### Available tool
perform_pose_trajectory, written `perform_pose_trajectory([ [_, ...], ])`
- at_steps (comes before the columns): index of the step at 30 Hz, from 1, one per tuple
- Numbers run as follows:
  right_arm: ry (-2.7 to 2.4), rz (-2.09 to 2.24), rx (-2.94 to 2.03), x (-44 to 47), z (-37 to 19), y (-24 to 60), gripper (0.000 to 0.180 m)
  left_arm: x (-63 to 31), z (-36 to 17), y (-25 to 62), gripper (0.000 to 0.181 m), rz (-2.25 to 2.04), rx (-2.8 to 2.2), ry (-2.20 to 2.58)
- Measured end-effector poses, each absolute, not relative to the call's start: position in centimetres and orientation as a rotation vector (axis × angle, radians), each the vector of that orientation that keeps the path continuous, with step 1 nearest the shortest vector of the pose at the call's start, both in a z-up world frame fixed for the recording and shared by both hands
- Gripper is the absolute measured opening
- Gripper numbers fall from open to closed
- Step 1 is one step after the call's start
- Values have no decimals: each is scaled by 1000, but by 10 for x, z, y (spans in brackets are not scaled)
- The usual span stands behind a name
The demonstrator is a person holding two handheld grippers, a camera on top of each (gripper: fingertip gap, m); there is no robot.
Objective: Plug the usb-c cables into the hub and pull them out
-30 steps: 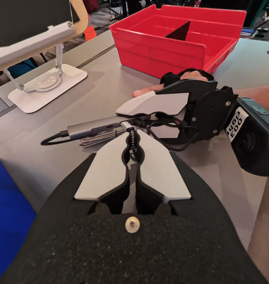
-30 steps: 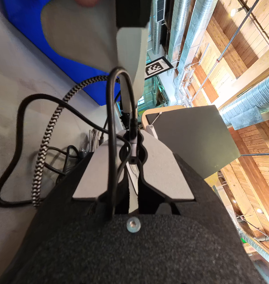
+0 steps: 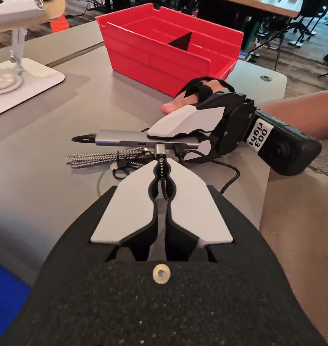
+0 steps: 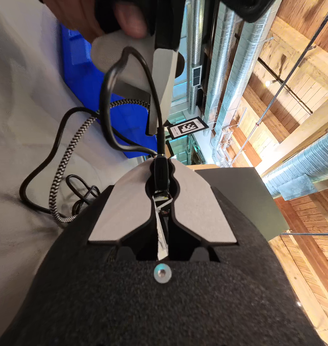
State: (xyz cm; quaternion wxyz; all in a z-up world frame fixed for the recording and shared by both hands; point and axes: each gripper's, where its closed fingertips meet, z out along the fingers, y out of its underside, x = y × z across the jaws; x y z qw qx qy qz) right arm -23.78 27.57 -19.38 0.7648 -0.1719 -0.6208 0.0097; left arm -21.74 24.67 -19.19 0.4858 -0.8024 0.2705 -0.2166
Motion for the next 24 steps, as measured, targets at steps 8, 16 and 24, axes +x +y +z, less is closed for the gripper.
perform_pose_trajectory([
  [8, -1306, -18, -622, -231, -201, 319, 9, -289, -149, 235, 2, -376, -1861, 445],
  [16, -1350, -8, -607, -229, -210, 324, 10, -259, -244, 257, 2, -238, -2228, 475],
  [24, -1438, 31, -479, -236, -213, 298, 10, -248, -193, 249, 32, -562, -1989, 435],
])
